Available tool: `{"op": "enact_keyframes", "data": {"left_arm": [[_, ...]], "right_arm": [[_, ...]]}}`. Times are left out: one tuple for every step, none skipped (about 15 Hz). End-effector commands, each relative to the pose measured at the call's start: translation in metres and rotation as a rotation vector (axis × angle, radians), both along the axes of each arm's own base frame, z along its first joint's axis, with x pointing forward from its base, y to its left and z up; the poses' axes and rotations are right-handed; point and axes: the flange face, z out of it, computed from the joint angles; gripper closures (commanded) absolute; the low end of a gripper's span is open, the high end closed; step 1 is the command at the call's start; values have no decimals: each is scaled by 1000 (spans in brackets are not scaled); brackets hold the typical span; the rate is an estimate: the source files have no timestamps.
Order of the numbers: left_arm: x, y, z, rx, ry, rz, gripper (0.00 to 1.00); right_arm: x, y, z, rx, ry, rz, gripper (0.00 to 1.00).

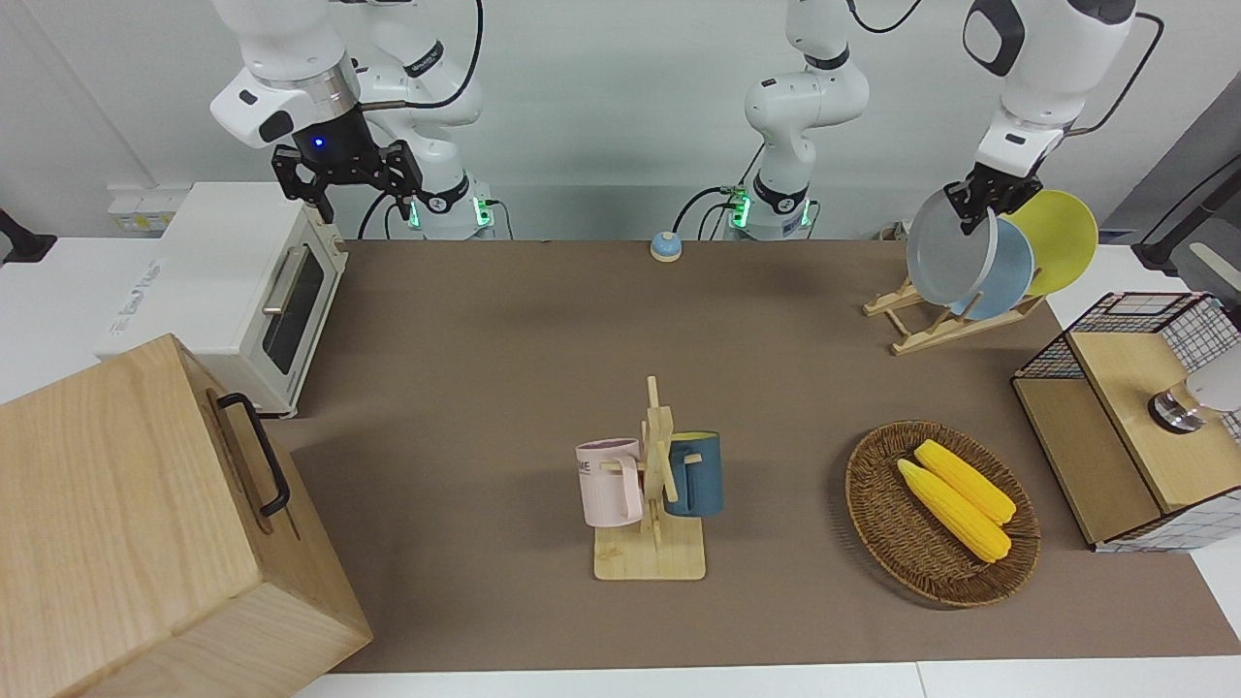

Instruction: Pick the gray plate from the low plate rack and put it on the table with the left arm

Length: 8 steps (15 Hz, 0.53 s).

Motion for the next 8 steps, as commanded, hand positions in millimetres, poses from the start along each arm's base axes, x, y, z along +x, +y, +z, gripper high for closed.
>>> {"op": "enact_keyframes", "data": {"left_arm": [[2, -6, 22, -12, -3, 0, 1000], [2, -8, 27, -17, -4, 1, 1000], [1, -9, 31, -27, -7, 3, 1000], [1, -10, 35, -39, -11, 6, 1000], [1, -11, 37, -51, -13, 9, 1000], [1, -12, 38, -65, -16, 12, 1000], [0, -13, 39, -79, -15, 14, 1000], [0, -14, 39, -92, -11, 18, 1000]], "right_arm": [[-3, 1, 3, 6, 7, 0, 13], [-3, 1, 3, 6, 7, 0, 13], [-3, 1, 3, 6, 7, 0, 13], [-2, 0, 3, 6, 7, -2, 11], [-3, 1, 3, 6, 7, 0, 13], [-2, 0, 3, 6, 5, -2, 13], [-3, 1, 3, 6, 7, 0, 13], [-3, 1, 3, 6, 7, 0, 11]]}}
